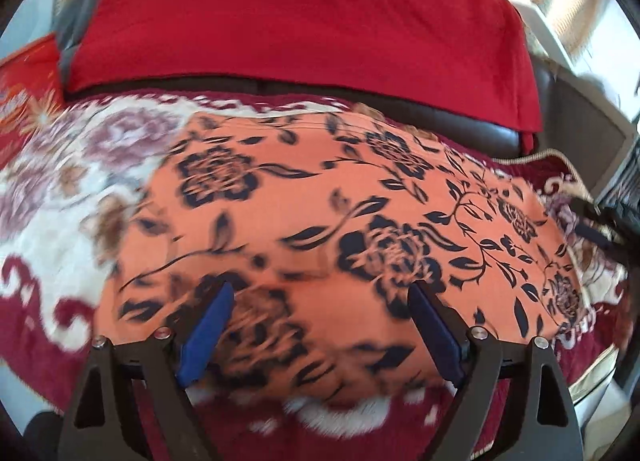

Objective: Fold small clothes

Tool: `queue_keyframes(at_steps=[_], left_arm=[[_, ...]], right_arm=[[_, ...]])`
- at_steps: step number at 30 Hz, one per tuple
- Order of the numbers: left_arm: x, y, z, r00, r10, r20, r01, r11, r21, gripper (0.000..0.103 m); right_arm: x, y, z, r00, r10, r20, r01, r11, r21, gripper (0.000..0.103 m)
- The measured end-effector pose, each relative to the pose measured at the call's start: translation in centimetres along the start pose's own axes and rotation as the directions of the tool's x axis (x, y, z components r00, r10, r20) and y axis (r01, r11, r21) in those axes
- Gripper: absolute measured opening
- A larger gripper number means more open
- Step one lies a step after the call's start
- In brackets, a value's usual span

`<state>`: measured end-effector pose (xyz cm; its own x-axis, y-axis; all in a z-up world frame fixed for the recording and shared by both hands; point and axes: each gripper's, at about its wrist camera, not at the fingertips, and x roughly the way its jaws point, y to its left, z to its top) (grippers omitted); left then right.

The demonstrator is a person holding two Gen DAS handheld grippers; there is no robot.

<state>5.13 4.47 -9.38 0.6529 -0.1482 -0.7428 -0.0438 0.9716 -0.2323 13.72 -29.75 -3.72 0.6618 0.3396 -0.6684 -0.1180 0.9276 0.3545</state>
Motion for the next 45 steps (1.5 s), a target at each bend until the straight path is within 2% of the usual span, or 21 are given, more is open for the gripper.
queue_keyframes(at_steps=[3, 5, 9, 11, 14, 16, 18, 19, 20, 21, 22, 23, 26, 27, 29, 31, 32, 35, 37, 39, 45], left_arm=[[-2.4, 3.3, -1.1, 0.999, -0.031, 0.018, 0.032, 0.995, -0.099, 0.089], [-3.6, 6.2, -2.1, 0.998, -0.064, 0.023, 0.068, 0.978, -0.199, 0.089], [-3.4, 11.5, -3.9, 0.980, -0.201, 0.008, 0.186, 0.889, -0.418, 0.089], [-2.3, 13.1, -4.5, 0.955, -0.296, 0.003, 0.255, 0.818, -0.515, 0.089], [-1.0, 13.6, -4.9, 0.930, -0.367, 0.021, 0.307, 0.743, -0.594, 0.089], [-0.1, 13.6, -5.0, 0.916, -0.400, 0.017, 0.321, 0.707, -0.631, 0.088], [0.4, 13.8, -4.8, 0.919, -0.394, 0.029, 0.314, 0.685, -0.657, 0.086], [0.5, 14.1, -4.6, 0.921, -0.386, 0.042, 0.312, 0.672, -0.671, 0.082], [0.7, 14.2, -4.3, 0.925, -0.377, 0.040, 0.303, 0.671, -0.677, 0.059], [0.8, 14.3, -3.9, 0.934, -0.357, 0.021, 0.278, 0.688, -0.671, 0.018], [0.5, 14.3, -3.3, 0.950, -0.312, 0.001, 0.240, 0.728, -0.642, 0.010], [-0.1, 14.1, -2.8, 0.956, -0.293, 0.026, 0.247, 0.750, -0.613, 0.011], [-3.6, 10.6, -1.2, 0.987, -0.129, 0.100, 0.158, 0.907, -0.390, 0.010], [-3.8, 9.8, -1.3, 0.990, -0.097, 0.099, 0.126, 0.928, -0.350, 0.010], [-1.5, 9.7, -2.5, 0.999, -0.046, 0.014, 0.048, 0.934, -0.355, 0.012], [1.5, 11.1, -3.8, 0.993, -0.083, -0.088, 0.036, 0.898, -0.438, 0.018], [1.3, 11.3, -3.7, 0.994, -0.090, -0.066, 0.051, 0.892, -0.449, 0.020], [-0.6, 10.1, -2.4, 0.999, -0.031, -0.027, 0.018, 0.920, -0.390, 0.028], [-2.1, 9.9, -1.7, 1.000, 0.015, 0.012, -0.010, 0.932, -0.361, 0.043], [-3.5, 9.6, -0.9, 0.994, 0.086, 0.071, -0.056, 0.935, -0.351, 0.060], [-5.6, 8.4, 1.1, 0.969, 0.147, 0.197, -0.093, 0.962, -0.257, 0.083]], right_arm=[[0.3, 2.1, -2.8, 0.995, 0.090, -0.032, -0.090, 0.996, -0.006, 0.073], [1.7, 2.3, -4.4, 0.995, 0.069, -0.075, -0.070, 0.998, -0.008, 0.073], [3.8, 0.8, -6.0, 0.993, 0.073, -0.097, -0.068, 0.996, 0.059, 0.074], [4.0, 0.7, -5.9, 0.991, 0.087, -0.097, -0.080, 0.994, 0.081, 0.078], [4.1, 0.6, -5.4, 0.989, 0.084, -0.123, -0.072, 0.993, 0.092, 0.078], [4.0, 0.6, -5.2, 0.988, 0.088, -0.127, -0.076, 0.993, 0.095, 0.078], [3.9, 0.6, -5.3, 0.988, 0.092, -0.123, -0.081, 0.992, 0.092, 0.079], [3.9, 0.8, -5.4, 0.988, 0.092, -0.120, -0.081, 0.993, 0.090, 0.079], [4.0, 0.8, -5.5, 0.989, 0.092, -0.119, -0.082, 0.993, 0.086, 0.079], [4.1, 0.8, -5.5, 0.989, 0.092, -0.119, -0.083, 0.993, 0.081, 0.079], [4.1, 0.9, -5.5, 0.989, 0.091, -0.120, -0.082, 0.994, 0.077, 0.079], [4.2, 0.9, -5.5, 0.988, 0.090, -0.123, -0.082, 0.994, 0.071, 0.079], [4.4, 1.1, -5.5, 0.987, 0.086, -0.132, -0.080, 0.996, 0.046, 0.079], [4.4, 1.1, -5.6, 0.987, 0.086, -0.133, -0.081, 0.996, 0.041, 0.079], [4.4, 1.0, -5.6, 0.987, 0.094, -0.130, -0.089, 0.995, 0.039, 0.080], [4.4, 0.8, -5.7, 0.986, 0.114, -0.122, -0.109, 0.993, 0.048, 0.081], [4.5, 0.7, -5.7, 0.985, 0.125, -0.120, -0.120, 0.991, 0.052, 0.081], [4.4, 0.3, -5.8, 0.982, 0.154, -0.109, -0.148, 0.987, 0.060, 0.083], [4.4, 0.1, -5.9, 0.978, 0.185, -0.095, -0.179, 0.982, 0.065, 0.087], [4.3, 0.0, -6.1, 0.977, 0.195, -0.081, -0.190, 0.979, 0.068, 0.088], [3.8, -0.4, -6.4, 0.972, 0.223, -0.075, -0.214, 0.971, 0.109, 0.088]])
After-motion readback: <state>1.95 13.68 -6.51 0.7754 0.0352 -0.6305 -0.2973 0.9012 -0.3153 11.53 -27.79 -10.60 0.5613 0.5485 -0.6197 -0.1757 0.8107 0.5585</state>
